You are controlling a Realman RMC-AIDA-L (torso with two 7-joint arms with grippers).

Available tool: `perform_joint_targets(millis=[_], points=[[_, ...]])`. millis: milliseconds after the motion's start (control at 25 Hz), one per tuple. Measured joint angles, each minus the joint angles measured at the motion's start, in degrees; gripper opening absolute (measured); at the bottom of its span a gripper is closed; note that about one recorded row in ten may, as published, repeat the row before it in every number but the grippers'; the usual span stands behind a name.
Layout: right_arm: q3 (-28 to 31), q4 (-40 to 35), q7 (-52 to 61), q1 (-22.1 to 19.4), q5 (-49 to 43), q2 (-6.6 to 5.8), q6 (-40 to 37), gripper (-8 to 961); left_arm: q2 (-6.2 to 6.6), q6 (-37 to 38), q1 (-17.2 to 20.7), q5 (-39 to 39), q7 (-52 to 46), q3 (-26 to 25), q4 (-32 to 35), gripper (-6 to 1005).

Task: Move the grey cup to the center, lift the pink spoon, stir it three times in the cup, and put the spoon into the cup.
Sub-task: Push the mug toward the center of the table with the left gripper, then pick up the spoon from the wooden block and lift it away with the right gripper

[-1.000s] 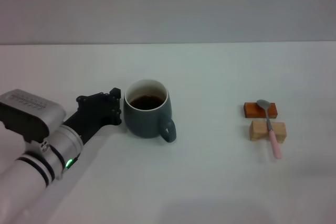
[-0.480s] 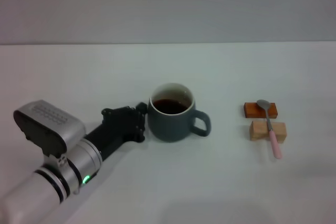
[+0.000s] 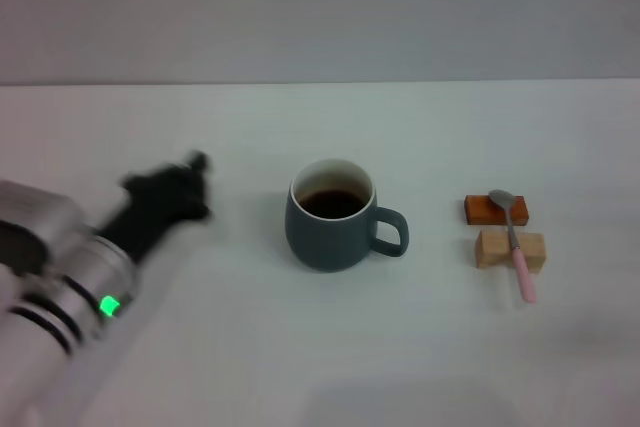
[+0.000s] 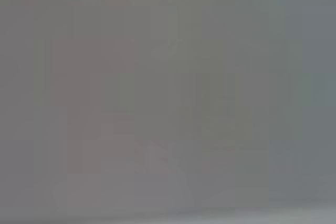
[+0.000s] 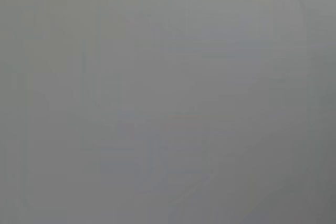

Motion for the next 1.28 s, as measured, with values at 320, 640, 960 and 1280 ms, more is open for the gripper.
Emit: perform_joint_targets(millis=[320,640,960,1280], points=[[-10.48,6.56,-5.48,-6.52,0.72,0.31,-0.33,506,0.44,6.67,-0.60,-0.26,1.77,-20.59,-3.69,-2],[-23.77,11.65,-6.11,-11.38,4.46,0.25,-0.33,511,0.59,12.91,1.44,-0.29,3.96,-30.82,-4.26,-2],[-34.33,16.17,-12.71,-14.53,8.38,0.01,-1.40,515,0.74,16.34,2.41,-0.23,3.98,-35.74,-5.12,-2],[-39.83,17.76,-13.09,-15.67,8.93,-0.34,-0.47,519,0.80,17.98,2.42,-0.17,4.74,-38.16,-5.55,-2]])
